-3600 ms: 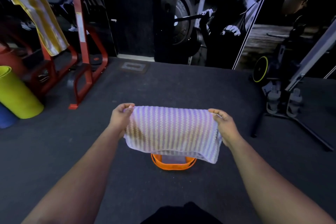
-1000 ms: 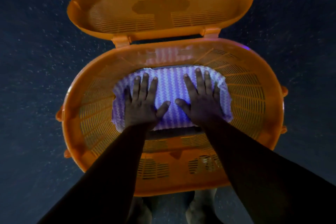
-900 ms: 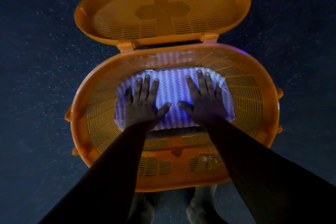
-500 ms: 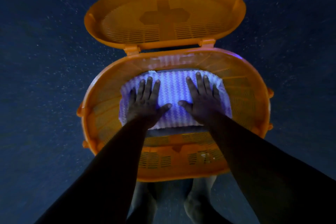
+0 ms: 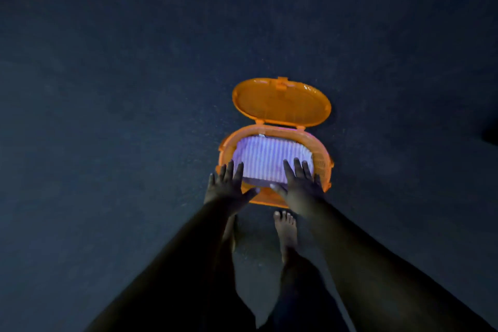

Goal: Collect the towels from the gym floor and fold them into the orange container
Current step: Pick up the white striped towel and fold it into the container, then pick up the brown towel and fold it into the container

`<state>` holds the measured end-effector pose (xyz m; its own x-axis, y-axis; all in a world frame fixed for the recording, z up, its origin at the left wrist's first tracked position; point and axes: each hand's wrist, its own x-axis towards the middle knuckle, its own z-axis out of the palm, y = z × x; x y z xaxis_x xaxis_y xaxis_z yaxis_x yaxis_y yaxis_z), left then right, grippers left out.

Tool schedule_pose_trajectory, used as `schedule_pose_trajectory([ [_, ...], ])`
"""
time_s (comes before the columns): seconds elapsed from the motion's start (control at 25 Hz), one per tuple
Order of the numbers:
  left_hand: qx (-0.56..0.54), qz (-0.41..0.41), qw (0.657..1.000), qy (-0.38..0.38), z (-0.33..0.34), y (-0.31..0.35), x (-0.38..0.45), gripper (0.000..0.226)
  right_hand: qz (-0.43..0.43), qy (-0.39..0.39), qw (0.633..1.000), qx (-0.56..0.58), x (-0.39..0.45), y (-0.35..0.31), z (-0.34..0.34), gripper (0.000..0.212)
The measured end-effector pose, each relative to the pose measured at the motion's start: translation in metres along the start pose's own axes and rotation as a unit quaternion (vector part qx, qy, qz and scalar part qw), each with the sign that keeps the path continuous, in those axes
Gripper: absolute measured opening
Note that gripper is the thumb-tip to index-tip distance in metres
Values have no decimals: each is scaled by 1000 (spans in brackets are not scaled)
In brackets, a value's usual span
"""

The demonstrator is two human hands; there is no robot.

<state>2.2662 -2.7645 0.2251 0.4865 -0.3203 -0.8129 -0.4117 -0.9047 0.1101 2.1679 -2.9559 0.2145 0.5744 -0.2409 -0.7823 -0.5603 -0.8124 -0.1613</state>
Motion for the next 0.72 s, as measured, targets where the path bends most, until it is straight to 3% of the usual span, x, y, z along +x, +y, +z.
schedule_pose_trajectory([
  [0.2,-107,-104,985,82,-67,-20,-209,103,-131,11,989,-65,-151,-76,-97,84],
  [0.32,-167,-188,958,139,-73,-35,-321,102,-231,45,962,-138,-223,-131,-131,85],
  [0.52,-249,-317,883,240,-58,-76,-482,98,-391,82,879,-262,-333,-245,-149,89],
  [0.72,-316,-424,786,321,-2,-121,-618,99,-525,106,778,-327,-449,-371,-114,89],
])
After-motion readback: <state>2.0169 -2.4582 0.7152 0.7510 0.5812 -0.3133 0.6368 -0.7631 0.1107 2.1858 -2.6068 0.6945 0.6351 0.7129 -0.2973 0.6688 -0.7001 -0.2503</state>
